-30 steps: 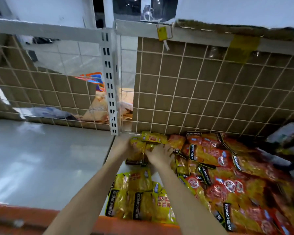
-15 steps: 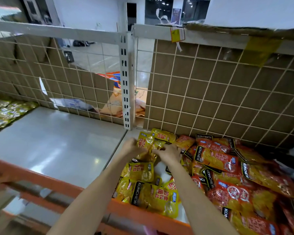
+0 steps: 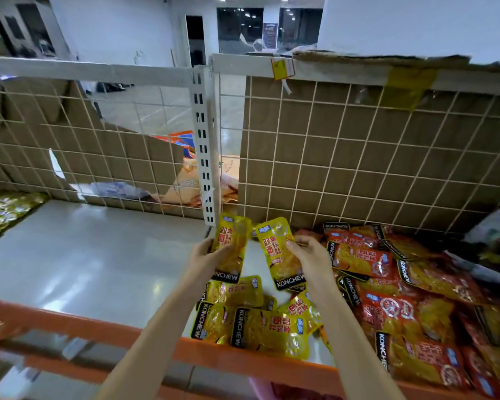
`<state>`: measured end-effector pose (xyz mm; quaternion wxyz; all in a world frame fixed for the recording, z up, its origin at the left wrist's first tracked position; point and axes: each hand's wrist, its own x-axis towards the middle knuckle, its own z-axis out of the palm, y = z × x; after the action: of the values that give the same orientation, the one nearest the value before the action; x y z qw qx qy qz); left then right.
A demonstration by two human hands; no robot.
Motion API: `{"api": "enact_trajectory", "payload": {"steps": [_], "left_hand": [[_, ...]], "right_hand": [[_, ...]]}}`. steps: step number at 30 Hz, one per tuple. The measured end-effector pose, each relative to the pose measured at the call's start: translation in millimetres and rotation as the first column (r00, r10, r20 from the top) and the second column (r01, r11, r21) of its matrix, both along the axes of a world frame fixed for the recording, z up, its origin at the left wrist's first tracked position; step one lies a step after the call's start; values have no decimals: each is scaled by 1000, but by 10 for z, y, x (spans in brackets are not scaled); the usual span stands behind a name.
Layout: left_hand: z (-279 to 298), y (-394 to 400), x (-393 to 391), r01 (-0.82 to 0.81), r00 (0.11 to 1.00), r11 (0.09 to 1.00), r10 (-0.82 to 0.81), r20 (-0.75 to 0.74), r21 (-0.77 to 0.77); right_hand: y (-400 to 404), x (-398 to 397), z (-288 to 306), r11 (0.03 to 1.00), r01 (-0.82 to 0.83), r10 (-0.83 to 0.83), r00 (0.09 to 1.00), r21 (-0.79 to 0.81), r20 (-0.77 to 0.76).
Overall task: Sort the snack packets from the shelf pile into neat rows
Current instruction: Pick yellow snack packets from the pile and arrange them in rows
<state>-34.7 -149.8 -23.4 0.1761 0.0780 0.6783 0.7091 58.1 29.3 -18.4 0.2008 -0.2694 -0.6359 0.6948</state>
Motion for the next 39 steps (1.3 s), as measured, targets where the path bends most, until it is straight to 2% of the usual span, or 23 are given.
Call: {"api": "enact_trajectory", "payload": {"steps": [6, 11, 17, 23, 29, 34, 39], "left_hand": [[-103, -225, 351, -26, 996, 994, 17, 82, 109], [-102, -307, 433, -112, 990, 985, 99, 102, 128], [-108, -612, 553, -314, 947, 941, 301, 110, 129], [-227, -1218, 853, -590, 805, 803, 580, 123, 77], [-317, -1872, 1316, -783, 620, 618, 767, 167, 66], [-315, -2377, 1470, -867, 497, 495, 851, 169, 54], [-268, -2950, 1455, -892, 452, 448, 881, 138, 65]], "right_hand": [[-189, 188, -77, 979, 30, -24, 999, -202, 31], [-273, 196, -61, 965, -78, 79, 997, -250, -7], [-523, 12, -104, 938, -291, 298, 955, -188, 8], [-1085, -190, -244, 819, -543, 557, 830, -185, 29], [-1844, -252, -392, 613, -749, 775, 631, -251, 9], [-2402, -277, -352, 504, -832, 855, 519, -232, -2], [-3027, -357, -305, 473, -861, 873, 487, -187, -31]]}}
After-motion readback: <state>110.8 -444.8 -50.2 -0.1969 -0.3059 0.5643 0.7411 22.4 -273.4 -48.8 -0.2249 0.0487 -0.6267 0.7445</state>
